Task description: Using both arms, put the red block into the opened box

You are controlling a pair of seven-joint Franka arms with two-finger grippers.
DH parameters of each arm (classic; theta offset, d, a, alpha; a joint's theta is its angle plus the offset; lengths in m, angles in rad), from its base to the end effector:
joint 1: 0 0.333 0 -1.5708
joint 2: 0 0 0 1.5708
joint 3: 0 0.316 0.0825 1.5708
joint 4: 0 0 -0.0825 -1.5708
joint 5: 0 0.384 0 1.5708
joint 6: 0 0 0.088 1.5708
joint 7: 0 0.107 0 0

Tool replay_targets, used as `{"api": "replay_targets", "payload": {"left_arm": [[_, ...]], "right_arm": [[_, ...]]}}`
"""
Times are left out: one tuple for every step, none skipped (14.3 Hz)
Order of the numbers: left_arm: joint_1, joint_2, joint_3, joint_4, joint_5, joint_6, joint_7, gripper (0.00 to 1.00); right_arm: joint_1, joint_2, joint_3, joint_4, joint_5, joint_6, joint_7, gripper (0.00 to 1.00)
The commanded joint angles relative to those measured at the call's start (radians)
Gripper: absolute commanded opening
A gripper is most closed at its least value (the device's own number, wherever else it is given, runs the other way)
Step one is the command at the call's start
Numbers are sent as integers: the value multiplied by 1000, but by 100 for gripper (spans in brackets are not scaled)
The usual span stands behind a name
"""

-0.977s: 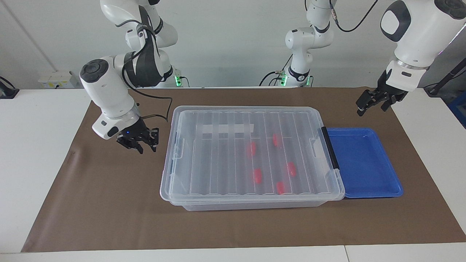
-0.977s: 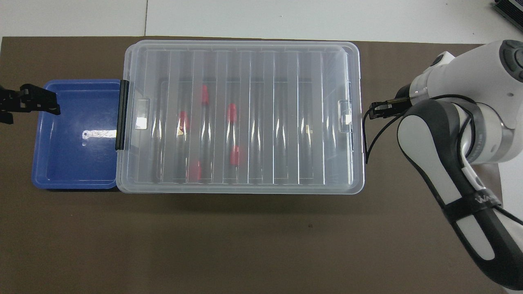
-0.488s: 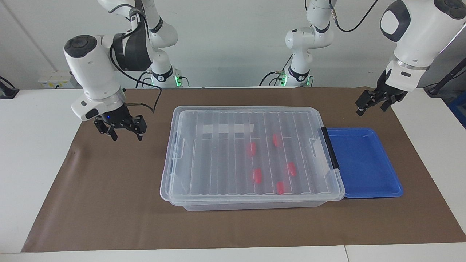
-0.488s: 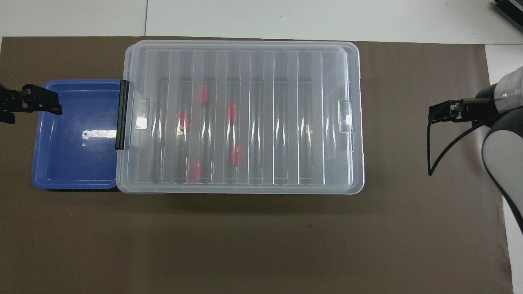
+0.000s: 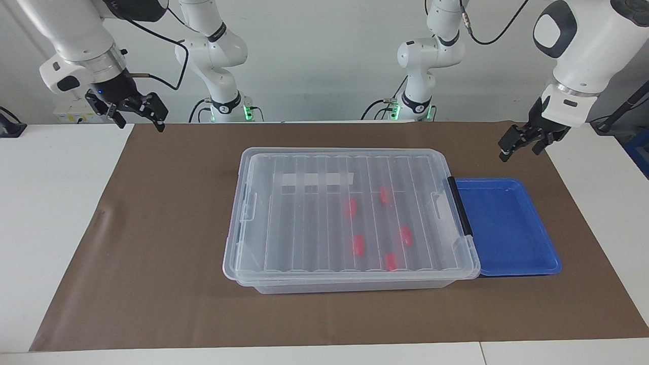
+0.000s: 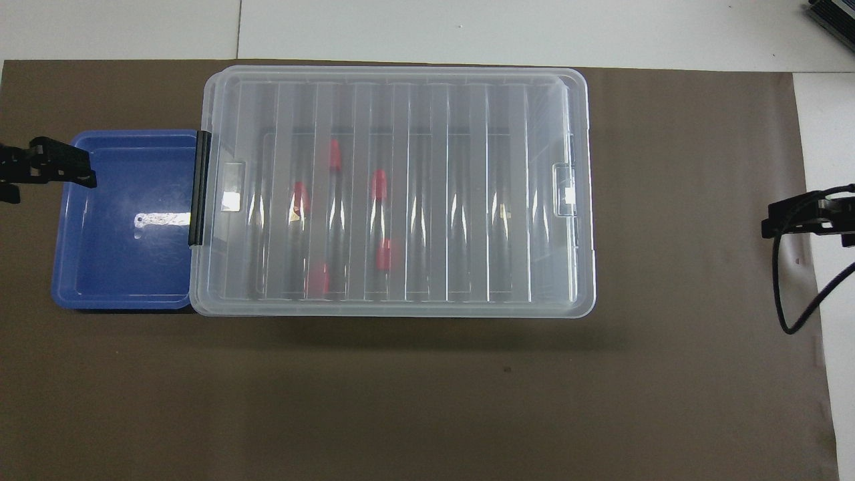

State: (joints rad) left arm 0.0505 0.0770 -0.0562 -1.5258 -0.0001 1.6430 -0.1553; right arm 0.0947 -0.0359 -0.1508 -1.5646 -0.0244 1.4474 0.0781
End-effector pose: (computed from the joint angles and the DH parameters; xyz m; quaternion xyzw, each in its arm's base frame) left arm 0.5852 -0.0021 0.6086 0.9970 0.0748 0.0199 0.0038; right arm 0.5294 -0.0342 0.6364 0.9968 -0.0678 -0.0407 0.0099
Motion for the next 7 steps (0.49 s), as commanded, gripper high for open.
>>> {"api": "replay_targets", "payload": {"left_arm": [[-23, -17, 24, -20, -12, 15, 13, 100], [-23, -19, 24, -20, -12, 15, 11, 100], [-21, -19, 22, -19, -14, 15, 13, 100], [-20, -20, 22, -17, -14, 14, 13, 100], [-20, -19, 22, -16, -14, 15, 13, 100], [-23, -19, 22, -16, -15, 21, 13, 100], [-23, -20, 22, -19, -15, 32, 14, 100]], "right_arm": [[3, -1, 11, -9, -9, 10, 14, 100], [8, -1, 13, -9, -14, 14, 11, 100], [10, -2, 13, -12, -15, 24, 9, 100], [10, -2, 13, -12, -17, 24, 9, 100], [10, -2, 13, -12, -17, 25, -1, 100], [10, -2, 13, -12, -17, 25, -17, 100], [8, -2, 11, -12, -12, 24, -32, 100]]}}
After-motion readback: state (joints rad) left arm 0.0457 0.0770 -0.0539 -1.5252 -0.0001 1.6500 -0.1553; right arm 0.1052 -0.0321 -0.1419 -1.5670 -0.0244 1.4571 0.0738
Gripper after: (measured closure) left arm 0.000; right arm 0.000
